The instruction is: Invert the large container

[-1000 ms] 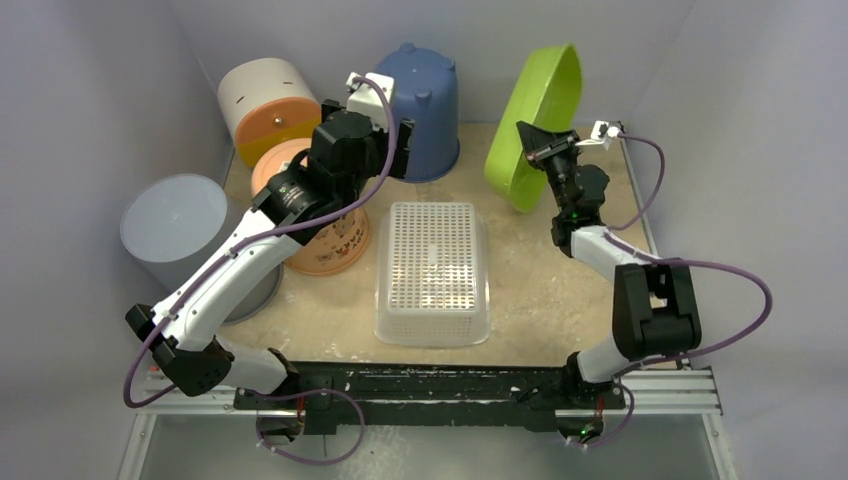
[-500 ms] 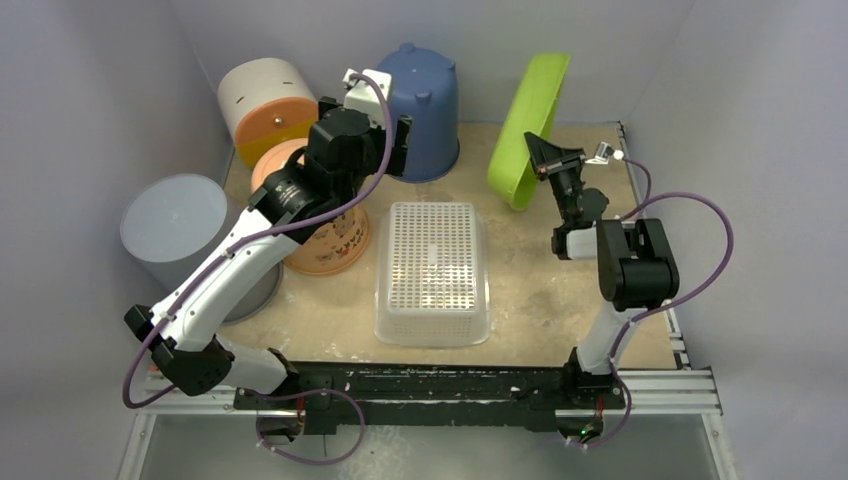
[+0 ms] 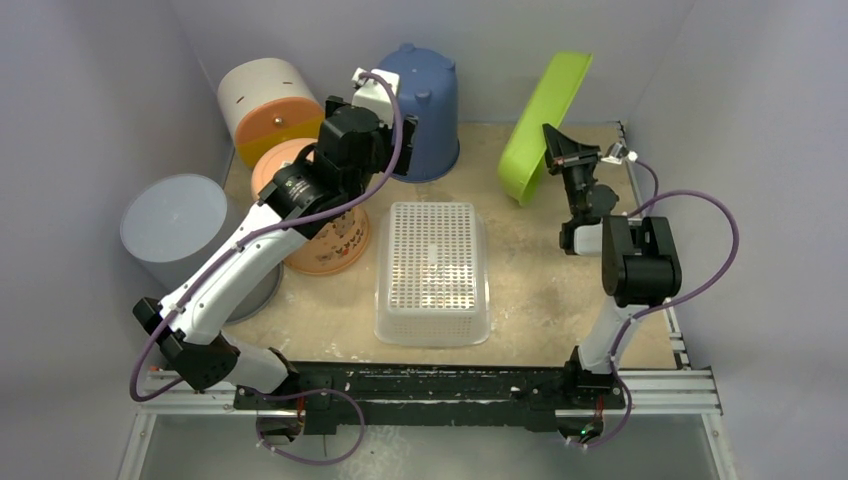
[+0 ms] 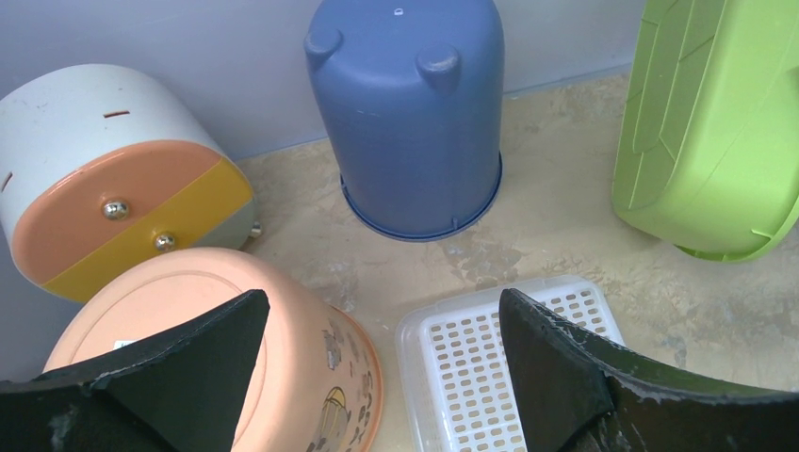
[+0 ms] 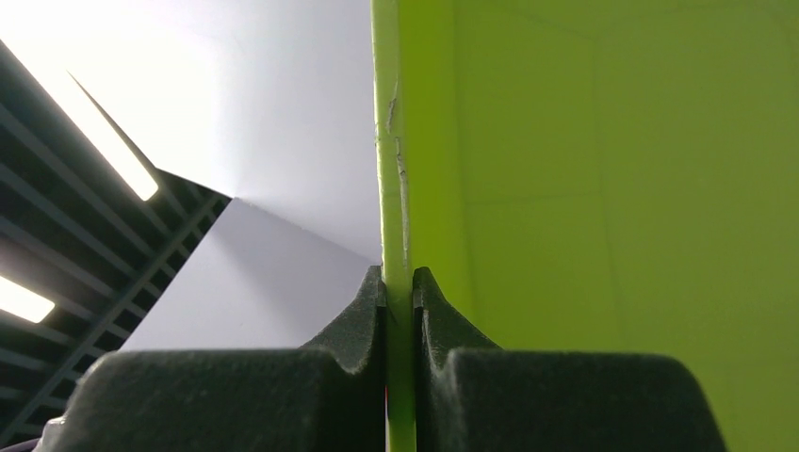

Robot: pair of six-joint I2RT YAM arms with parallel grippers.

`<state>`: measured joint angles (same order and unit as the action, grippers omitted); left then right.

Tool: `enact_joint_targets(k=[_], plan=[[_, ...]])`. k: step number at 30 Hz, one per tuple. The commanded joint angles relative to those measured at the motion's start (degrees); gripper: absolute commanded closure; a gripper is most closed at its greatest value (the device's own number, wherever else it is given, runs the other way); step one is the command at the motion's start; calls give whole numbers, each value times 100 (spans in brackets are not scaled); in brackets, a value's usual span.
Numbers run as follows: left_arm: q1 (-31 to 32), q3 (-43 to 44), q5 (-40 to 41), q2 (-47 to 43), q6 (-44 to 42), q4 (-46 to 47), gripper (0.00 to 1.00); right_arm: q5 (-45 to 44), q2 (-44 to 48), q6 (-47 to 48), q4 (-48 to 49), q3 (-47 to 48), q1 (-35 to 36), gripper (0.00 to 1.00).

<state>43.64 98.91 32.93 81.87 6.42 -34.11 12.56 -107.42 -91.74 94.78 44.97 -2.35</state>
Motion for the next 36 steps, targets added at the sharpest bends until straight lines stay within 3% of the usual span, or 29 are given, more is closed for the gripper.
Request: enact_joint_targets(k=[1,22,36], plan=[[25,312,100,-3,-84,97,11,43,-228,-317,2185,24,184,100],[26,208,143,-3,-123,91,11,-394,-821,-918,2193,1235,1034,100],[31,67,104,-62,-114,167,11,-552,-853,-656,2200,-1181,405,100]])
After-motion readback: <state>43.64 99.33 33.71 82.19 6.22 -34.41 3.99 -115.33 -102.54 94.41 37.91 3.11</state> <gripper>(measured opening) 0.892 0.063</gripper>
